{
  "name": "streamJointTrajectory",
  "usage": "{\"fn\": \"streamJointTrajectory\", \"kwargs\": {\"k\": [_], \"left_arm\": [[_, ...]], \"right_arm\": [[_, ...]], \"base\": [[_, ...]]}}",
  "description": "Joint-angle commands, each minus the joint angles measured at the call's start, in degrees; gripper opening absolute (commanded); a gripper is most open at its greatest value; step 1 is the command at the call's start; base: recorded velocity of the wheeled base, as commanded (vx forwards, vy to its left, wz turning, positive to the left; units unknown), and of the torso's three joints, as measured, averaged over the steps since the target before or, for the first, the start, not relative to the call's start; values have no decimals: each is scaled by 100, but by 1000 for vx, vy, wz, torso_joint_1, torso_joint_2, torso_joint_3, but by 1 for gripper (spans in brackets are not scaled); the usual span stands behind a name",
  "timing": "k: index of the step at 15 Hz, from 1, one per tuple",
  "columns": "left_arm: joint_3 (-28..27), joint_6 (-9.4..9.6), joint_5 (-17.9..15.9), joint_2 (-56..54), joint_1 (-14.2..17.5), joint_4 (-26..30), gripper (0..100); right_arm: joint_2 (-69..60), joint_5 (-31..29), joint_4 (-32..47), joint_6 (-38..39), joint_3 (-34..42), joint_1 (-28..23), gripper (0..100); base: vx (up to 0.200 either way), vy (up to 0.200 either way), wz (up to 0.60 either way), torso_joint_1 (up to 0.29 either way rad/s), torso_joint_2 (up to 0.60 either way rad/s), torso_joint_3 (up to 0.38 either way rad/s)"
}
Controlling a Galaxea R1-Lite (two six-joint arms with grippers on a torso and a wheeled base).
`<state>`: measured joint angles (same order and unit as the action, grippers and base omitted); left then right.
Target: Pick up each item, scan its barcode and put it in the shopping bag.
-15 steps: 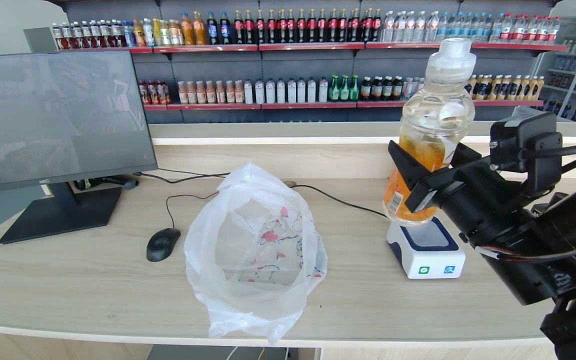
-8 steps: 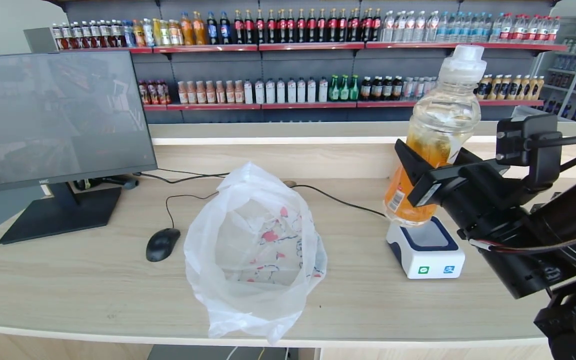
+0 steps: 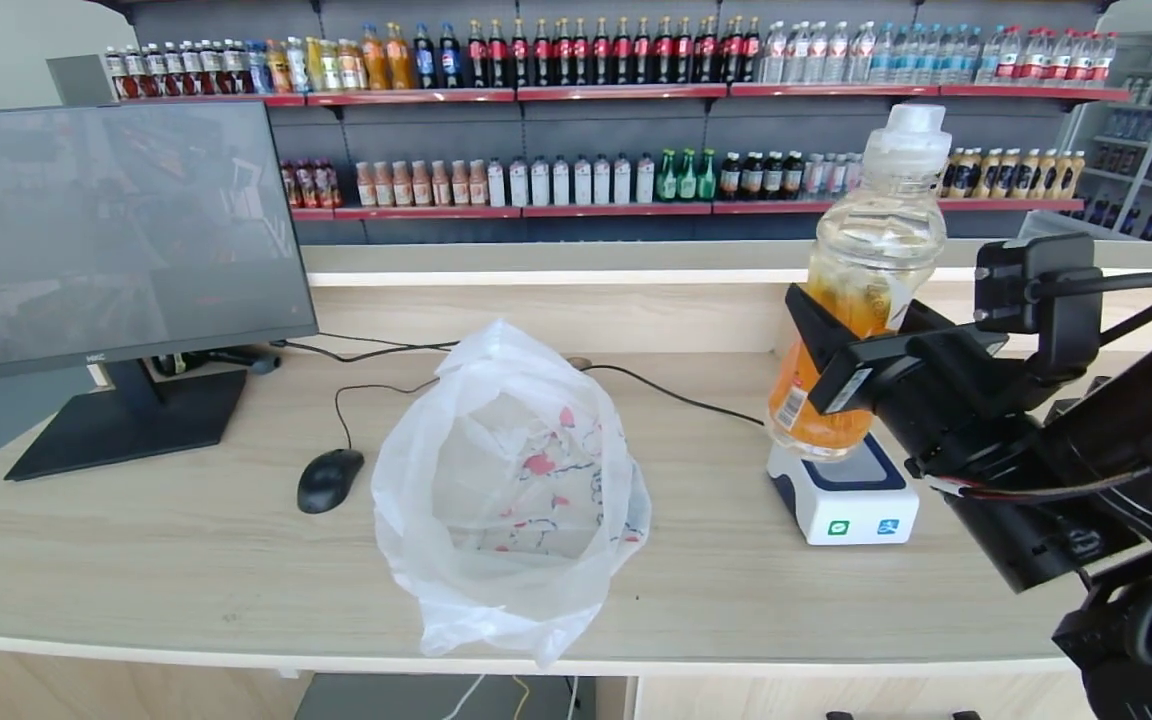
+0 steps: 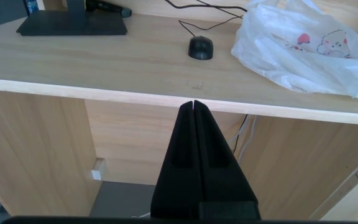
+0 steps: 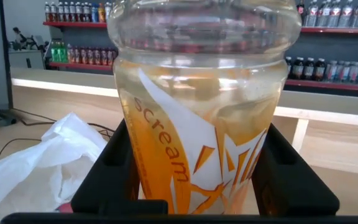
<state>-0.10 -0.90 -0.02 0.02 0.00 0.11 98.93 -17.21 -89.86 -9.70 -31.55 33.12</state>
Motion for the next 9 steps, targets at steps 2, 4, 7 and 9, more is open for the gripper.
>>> {"fn": "streamJointTrajectory", "kwargs": {"k": [2,4,7,9], "left_arm": [[1,-6,2,-2,0,-2,0],[1,-6,2,-2,0,-2,0],[1,-6,2,-2,0,-2,0],[1,-6,2,-2,9,-2,0]], "right_arm": [[39,7,-14,4,-9,10,0],[21,-1,-14,12,8,10,0],[-5,-1,-14,12,35,10,0],[-5,-1,-14,12,26,10,0]], "base": [[0,200,0,-5,-7,7],[0,200,0,12,12,0],[0,200,0,-1,1,4],[0,200,0,2,7,5]]}}
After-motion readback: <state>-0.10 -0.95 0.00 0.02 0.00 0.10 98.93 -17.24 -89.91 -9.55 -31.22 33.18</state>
